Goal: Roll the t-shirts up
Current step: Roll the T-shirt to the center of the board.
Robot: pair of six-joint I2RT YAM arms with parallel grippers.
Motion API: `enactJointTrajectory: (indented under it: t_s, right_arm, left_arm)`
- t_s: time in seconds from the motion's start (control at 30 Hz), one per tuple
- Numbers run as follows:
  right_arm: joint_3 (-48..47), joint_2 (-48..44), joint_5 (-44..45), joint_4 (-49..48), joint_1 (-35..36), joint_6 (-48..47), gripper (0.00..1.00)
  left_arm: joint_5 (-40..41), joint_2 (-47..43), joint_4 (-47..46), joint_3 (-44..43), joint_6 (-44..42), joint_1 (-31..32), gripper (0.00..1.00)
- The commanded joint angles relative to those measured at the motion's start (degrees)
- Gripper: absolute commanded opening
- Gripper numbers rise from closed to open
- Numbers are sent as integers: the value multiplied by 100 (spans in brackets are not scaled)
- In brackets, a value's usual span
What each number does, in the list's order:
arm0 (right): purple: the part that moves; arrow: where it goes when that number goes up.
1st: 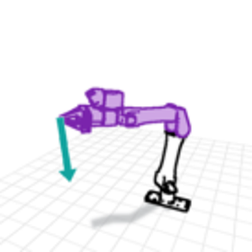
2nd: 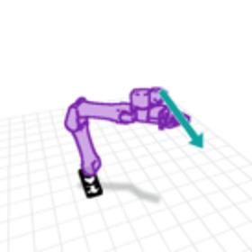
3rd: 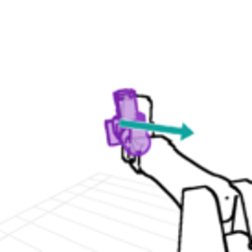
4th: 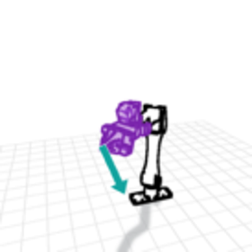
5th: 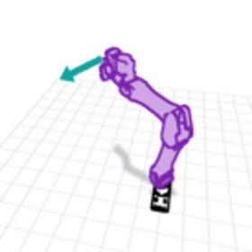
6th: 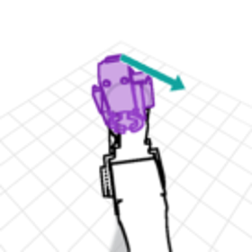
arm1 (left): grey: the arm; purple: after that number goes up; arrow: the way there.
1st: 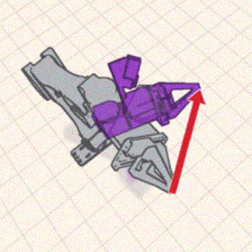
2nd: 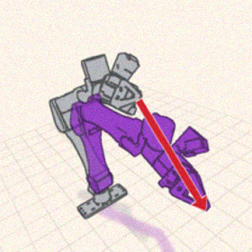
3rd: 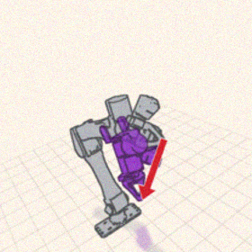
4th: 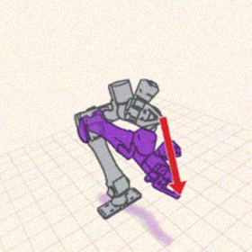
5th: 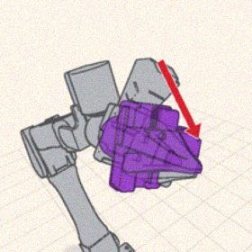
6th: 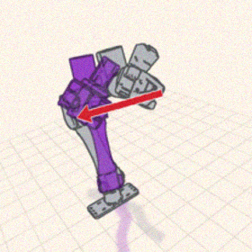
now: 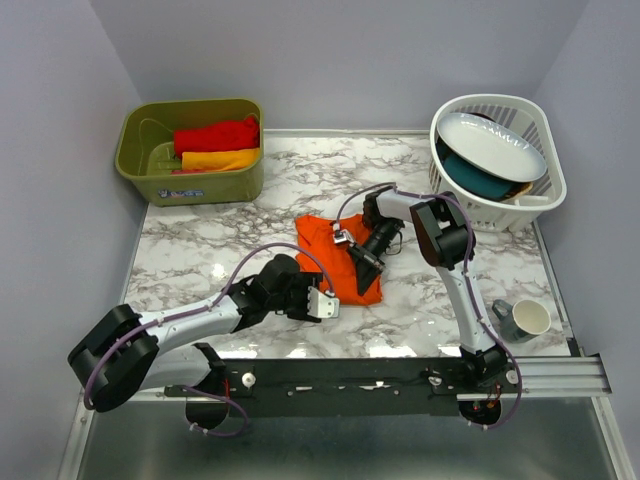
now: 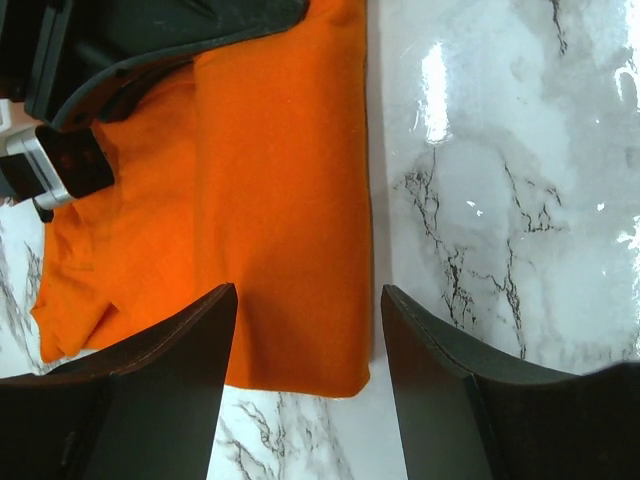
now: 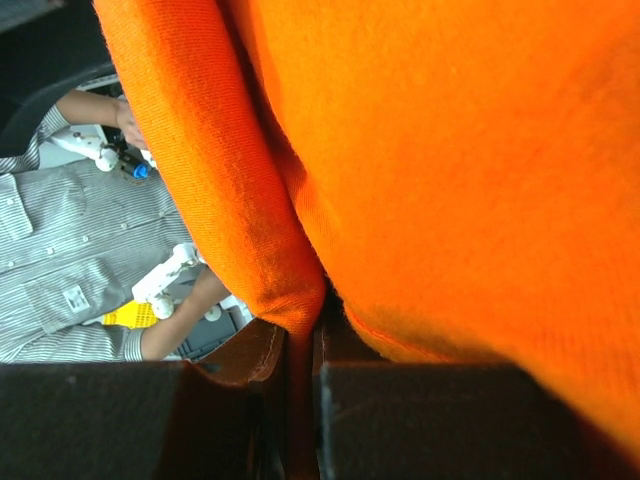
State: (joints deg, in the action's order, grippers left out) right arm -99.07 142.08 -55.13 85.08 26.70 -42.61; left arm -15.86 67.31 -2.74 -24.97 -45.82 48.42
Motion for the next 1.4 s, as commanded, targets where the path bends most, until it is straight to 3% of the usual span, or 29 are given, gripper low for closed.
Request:
enactJointTrajectory:
  t_s: [0.0,0.17,0.33,0.47,0.6,0.7,0.77,0.9,0.93,1.0,1.03,1.1,1.23,1.37]
  right_arm:
    - [-113,443,618,-150,46,130,9]
    - [-218,540,583,-9,46,69,9]
    - [-315,627,548,149,46,-28,9]
    - [-333,645,556,158,46,-28,9]
    - [-333,645,556,149,46,-28,10]
    - [-289,540,600,132,46,-81,21]
    - [-219,409,600,106,29,-186,33]
    - [-174,-624,574,-8,-112,-99,57]
    - [-140,-933,600,-209,-147,-46,76]
    - [-17,-1470,723,-491,-252,-2,87]
    - [341,-2117,810,-988,-288,42,99]
    - [956,-2866,1100,-1745,-411,165,100]
    - [2977,-4853,1593,-4325,-420,-98,100]
    - [5137,-6828,1970,-5754,8,-703,100]
  left_arm:
    - [48,125,10,19,-568,132,69]
    - [21,203,266,-17,-752,264,66]
    - [258,449,415,36,-1085,352,55]
    - [636,651,414,116,-1157,361,36]
    - [435,757,942,27,-1245,369,17]
    - [172,722,1196,-78,-1079,369,0]
    - [-274,722,1598,-279,-999,326,0]
    - [-1056,792,2443,-780,-902,194,0]
    - [-1208,827,2628,-886,-885,176,0]
    - [-1515,994,3033,-1211,-736,132,0]
    - [-1604,1012,3121,-1281,-657,106,0]
    - [-1753,995,3254,-1378,-630,-43,0]
    - [-2227,1065,3473,-1607,-437,-351,0]
    - [-2631,977,3500,-1704,-191,-746,0]
